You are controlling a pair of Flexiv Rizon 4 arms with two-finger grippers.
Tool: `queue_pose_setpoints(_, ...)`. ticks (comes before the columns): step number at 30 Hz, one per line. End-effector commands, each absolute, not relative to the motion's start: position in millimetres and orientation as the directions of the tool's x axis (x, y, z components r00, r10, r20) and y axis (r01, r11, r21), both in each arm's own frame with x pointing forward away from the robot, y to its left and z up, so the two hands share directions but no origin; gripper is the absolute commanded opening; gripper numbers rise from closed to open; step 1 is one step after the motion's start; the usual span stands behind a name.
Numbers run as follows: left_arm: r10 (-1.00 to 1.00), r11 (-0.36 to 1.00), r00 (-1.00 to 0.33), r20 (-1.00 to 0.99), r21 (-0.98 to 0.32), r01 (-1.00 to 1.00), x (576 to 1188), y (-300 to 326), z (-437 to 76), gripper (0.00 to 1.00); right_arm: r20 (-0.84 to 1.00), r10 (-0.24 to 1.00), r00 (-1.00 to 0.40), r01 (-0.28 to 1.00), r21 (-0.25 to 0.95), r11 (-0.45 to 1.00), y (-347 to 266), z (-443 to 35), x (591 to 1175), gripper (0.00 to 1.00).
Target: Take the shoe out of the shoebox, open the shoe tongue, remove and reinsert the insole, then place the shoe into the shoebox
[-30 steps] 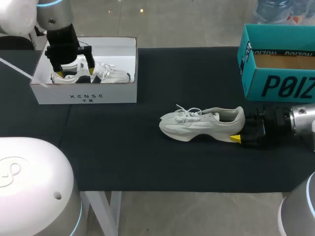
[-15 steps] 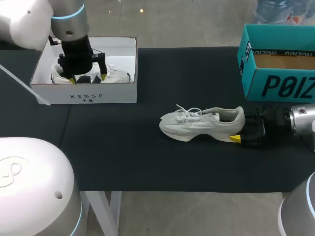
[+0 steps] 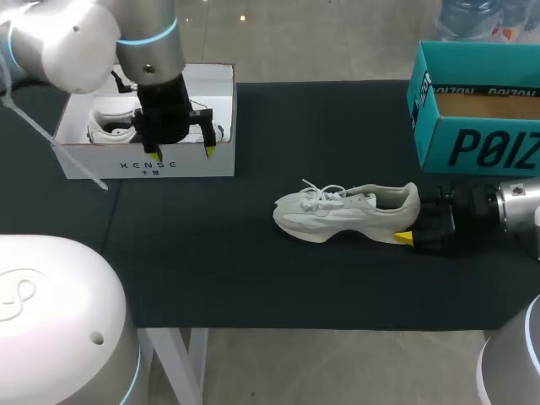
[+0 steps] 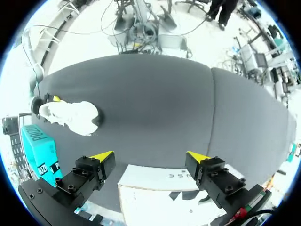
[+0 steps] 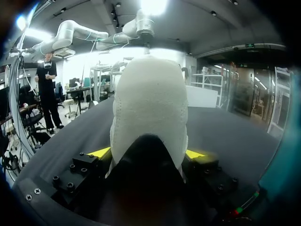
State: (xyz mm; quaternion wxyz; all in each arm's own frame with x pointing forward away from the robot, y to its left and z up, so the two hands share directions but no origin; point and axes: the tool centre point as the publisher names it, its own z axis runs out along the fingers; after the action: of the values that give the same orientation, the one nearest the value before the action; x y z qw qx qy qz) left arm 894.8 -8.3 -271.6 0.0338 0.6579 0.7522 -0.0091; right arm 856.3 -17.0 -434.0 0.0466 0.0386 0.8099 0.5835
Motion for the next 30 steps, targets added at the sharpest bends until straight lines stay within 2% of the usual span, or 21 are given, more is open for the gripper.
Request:
queue_pose_setpoints(1,0.977,0.207,-0.209,0.046,0.043,0.977,897,-32,-270,1.00,-0.031,0.118,-0.993,0.008,0.948,0.319,-16,-437,858,0.00)
queue_pose_setpoints(14,0.977,0.207,-0.209,0.046,0.043,0.977,897,-32,-270,1.00,-0.031,0.118,-0.993,0.008,0.948,0.319,-16,-437,858,0.00)
queue_pose_setpoints(15,0.913,0.403,-0.404,0.061,0.034,0.915,901,-40,-268,1.00,-0.031,0.118,-0.993,0.008,0.948,0.319,-16,-437,858,0.00)
queue_pose_setpoints(16,0.818,0.569,-0.562,0.121,-0.028,0.822,910,-47,-268,1.00,-0.031,0.118,-0.993,0.008,0.948,0.319,-16,-437,858,0.00)
queue_pose_setpoints(17,0.724,0.687,-0.655,0.216,-0.136,0.714,915,-47,-270,1.00,-0.031,0.118,-0.993,0.008,0.948,0.319,-16,-437,858,0.00)
queue_pose_setpoints(19,0.544,0.839,-0.829,0.127,-0.093,0.536,913,-53,-278,1.00,-0.031,0.118,-0.993,0.008,0.948,0.319,-16,-437,858,0.00)
queue_pose_setpoints(20,0.505,0.861,-0.828,0.242,-0.213,0.462,912,-56,-279,1.00,-0.031,0.118,-0.993,0.008,0.948,0.319,-16,-437,858,0.00)
queue_pose_setpoints(21,0.458,0.884,-0.837,0.298,-0.253,0.394,911,-61,-280,1.00,-0.031,0.118,-0.993,0.008,0.948,0.319,-16,-437,858,0.00)
queue_pose_setpoints(22,0.385,0.915,-0.888,0.252,-0.232,0.331,910,-66,-280,1.00,-0.031,0.118,-0.993,0.008,0.948,0.319,-16,-437,858,0.00)
queue_pose_setpoints(24,0.309,0.939,-0.886,0.344,-0.261,0.226,908,-77,-283,1.00,-0.031,0.118,-0.993,0.008,0.948,0.319,-16,-437,858,0.00)
queue_pose_setpoints(27,0.409,0.897,-0.857,0.315,-0.315,0.312,893,-88,-280,1.00,-0.031,0.118,-0.993,0.008,0.948,0.319,-16,-437,858,0.00)
queue_pose_setpoints(30,0.409,0.897,-0.857,0.315,-0.315,0.312,893,-88,-280,1.00,-0.031,0.118,-0.993,0.008,0.948,0.319,-16,-437,858,0.00)
